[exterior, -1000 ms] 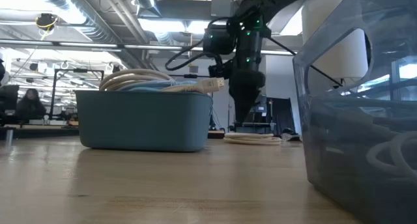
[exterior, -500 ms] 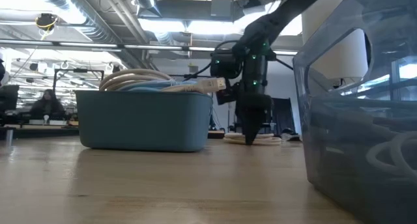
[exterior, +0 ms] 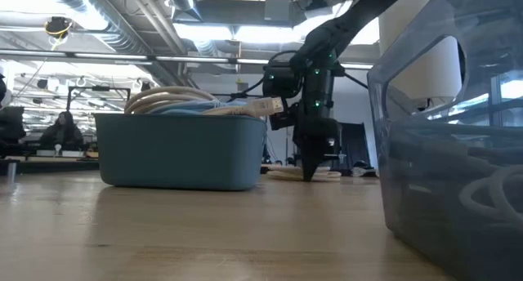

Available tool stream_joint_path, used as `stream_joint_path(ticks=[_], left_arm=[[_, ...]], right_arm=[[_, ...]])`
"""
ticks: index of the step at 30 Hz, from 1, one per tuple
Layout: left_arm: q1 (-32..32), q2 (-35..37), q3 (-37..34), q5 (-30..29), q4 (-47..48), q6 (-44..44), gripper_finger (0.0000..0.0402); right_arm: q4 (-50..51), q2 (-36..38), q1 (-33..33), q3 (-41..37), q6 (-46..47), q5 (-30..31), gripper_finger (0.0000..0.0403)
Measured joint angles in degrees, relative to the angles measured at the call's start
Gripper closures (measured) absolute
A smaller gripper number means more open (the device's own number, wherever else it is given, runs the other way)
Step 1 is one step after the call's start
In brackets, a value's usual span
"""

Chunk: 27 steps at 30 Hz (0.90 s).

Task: Pick & Place USB Port
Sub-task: Put the brown HDMI cable into the blue bin

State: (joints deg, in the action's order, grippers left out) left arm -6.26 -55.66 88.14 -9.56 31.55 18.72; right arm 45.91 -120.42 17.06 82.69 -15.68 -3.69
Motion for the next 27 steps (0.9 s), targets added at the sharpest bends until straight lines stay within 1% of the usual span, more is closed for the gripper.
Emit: stream_joint_path(ticks=[1,4,9,12,15,18,21,24,27], left_arm=[[0.00,0.00,0.00,-0.02,0.00,-0.10,0.0223],[0.00,0.00,0.00,-0.12,0.37,-0.12,0.0223],[0.00,0.02,0.00,-1.51,1.77,-2.07,0.0223],[0.00,0.00,0.00,-1.50,2.47,-4.44,0.0223],[0.00,0.00,0.00,-1.82,3.05,-4.50,0.0223],[0.00,0.00,0.00,-2.83,3.05,-4.55,0.0223],[0.00,-0.10,0.00,-3.02,3.03,-4.65,0.0223],[0.00,-0.22,-0.01,-3.00,3.21,-5.81,0.0225],[0.00,-0.58,-0.02,-3.02,4.51,-7.11,0.0229]], right_arm=[[-0.01,0.04,-0.02,0.10,-0.20,-0.25,0.0366],[0.17,0.75,-0.23,0.15,0.44,-0.10,0.0383],[2.80,3.60,-0.58,-0.28,2.96,2.48,0.0387],[5.96,7.61,-0.80,-0.18,4.63,5.47,0.0387],[8.02,11.73,-1.81,-0.15,5.91,8.44,0.0387],[8.72,16.88,-3.14,-0.07,8.27,8.82,0.0387],[8.98,21.66,-4.94,-0.06,11.23,9.97,0.0387],[9.36,27.06,-7.28,-0.03,14.55,14.07,0.0387],[8.68,32.89,-9.94,-0.02,18.03,16.31,0.0387]])
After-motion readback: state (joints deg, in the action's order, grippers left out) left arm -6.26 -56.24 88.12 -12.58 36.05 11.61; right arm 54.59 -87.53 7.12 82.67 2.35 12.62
